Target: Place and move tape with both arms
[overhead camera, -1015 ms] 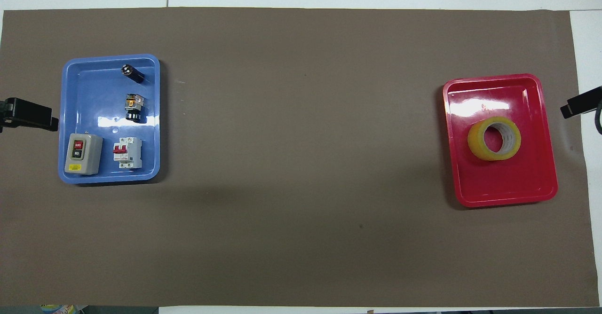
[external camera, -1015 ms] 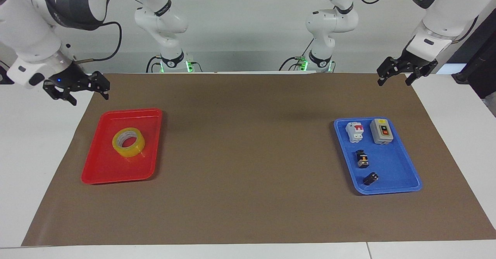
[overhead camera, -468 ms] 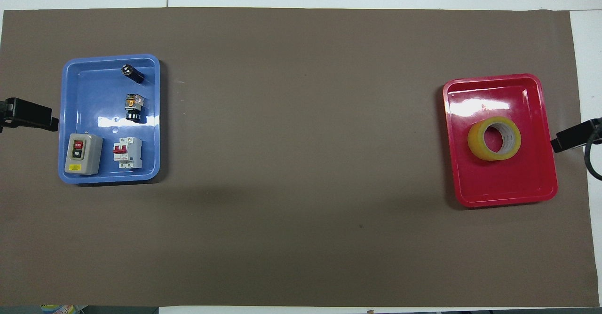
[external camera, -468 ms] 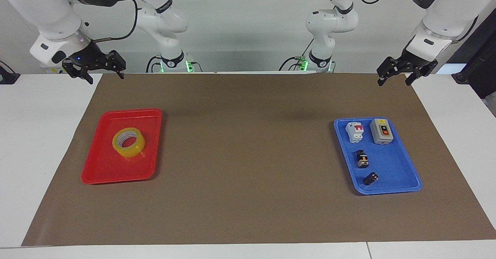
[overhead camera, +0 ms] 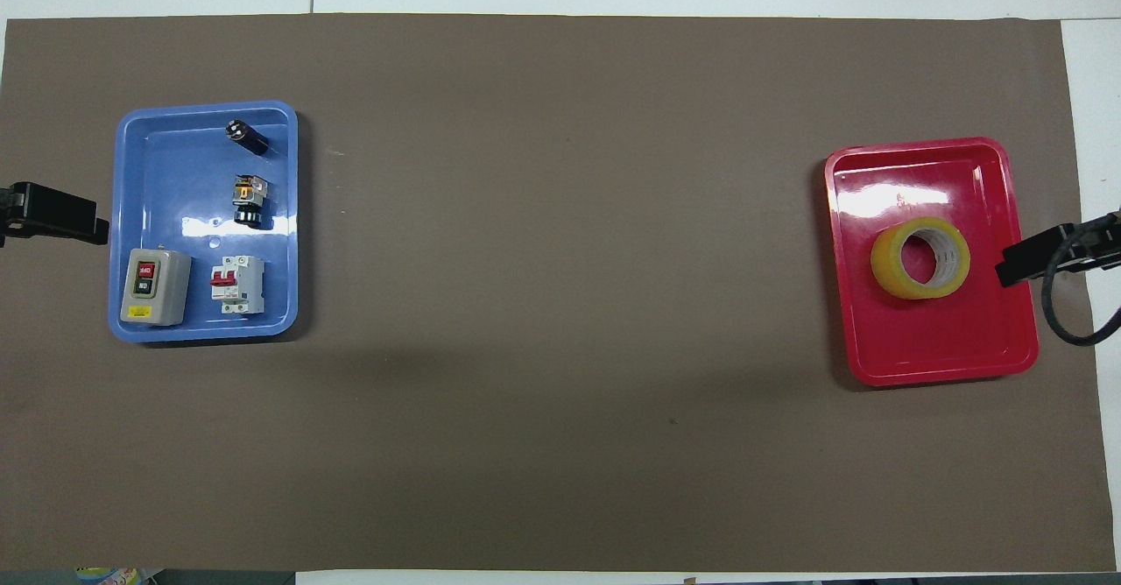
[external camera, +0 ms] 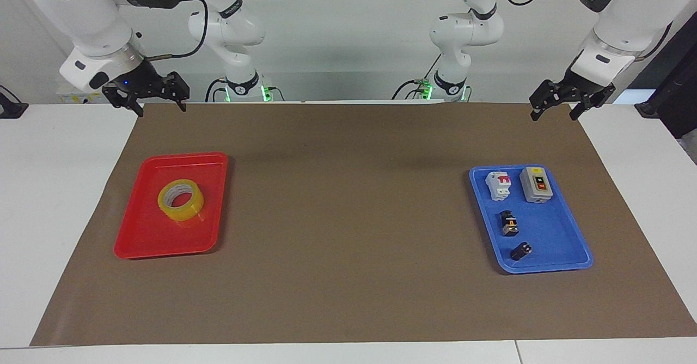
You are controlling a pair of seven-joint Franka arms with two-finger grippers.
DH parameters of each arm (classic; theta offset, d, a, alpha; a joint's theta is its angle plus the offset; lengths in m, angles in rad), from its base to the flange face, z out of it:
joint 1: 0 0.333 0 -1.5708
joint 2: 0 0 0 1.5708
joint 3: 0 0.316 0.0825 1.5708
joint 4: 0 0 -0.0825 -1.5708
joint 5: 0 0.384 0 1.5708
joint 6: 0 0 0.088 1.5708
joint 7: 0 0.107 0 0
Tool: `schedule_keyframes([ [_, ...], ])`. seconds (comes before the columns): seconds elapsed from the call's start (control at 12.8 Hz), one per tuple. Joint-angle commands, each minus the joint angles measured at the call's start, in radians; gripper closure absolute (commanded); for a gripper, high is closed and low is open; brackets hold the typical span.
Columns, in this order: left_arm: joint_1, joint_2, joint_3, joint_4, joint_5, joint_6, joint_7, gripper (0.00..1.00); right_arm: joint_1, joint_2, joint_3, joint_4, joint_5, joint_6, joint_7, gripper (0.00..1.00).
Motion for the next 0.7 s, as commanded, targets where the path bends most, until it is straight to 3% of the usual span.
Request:
schedule_keyframes([
  [0.0, 0.002, 0.006, 0.005, 0.014, -0.014, -0.020, 0.008, 0.00, 0.008, -0.016, -0.034, -0.014, 0.003, 0.015, 0.010, 0.00],
  [0.62, 0.002, 0.006, 0.005, 0.014, -0.014, -0.020, 0.010, 0.00, 0.011, 0.013, -0.037, 0.049, -0.017, 0.046, 0.010, 0.00],
])
